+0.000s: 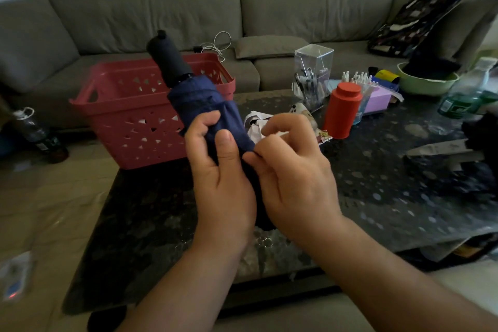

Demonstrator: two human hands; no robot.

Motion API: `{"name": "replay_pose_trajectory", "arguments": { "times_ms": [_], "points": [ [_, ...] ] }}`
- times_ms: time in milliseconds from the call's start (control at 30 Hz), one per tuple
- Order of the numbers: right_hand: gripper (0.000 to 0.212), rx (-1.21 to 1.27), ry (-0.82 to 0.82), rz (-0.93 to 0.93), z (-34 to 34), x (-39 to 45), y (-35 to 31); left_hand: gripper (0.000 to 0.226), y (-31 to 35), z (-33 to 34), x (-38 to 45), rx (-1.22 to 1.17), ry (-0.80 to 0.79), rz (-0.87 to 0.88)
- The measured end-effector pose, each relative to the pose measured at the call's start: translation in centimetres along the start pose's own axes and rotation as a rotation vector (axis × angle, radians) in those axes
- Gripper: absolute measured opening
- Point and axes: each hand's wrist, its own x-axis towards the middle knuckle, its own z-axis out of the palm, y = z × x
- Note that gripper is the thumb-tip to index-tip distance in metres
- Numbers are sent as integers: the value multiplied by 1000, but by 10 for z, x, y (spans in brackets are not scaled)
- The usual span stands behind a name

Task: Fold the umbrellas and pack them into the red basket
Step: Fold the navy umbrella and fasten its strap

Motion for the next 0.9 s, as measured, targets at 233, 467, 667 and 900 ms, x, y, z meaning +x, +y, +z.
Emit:
{"name": "replay_pose_trajectory", "arguments": {
  "times_ms": [233, 467, 667, 900],
  "points": [
    [39, 0, 89, -98, -6, 1, 3, 23, -2, -1, 0, 4, 41, 77],
    [25, 86, 25, 157, -5, 7, 8, 25, -2, -2, 0, 16, 17, 141],
    [32, 506, -204, 599, -4, 11, 11, 20, -7, -7, 4, 20, -47, 137],
    [28, 697, -267, 715, -12, 17, 9, 23, -9, -11, 5, 41, -143, 150]
  ]
}}
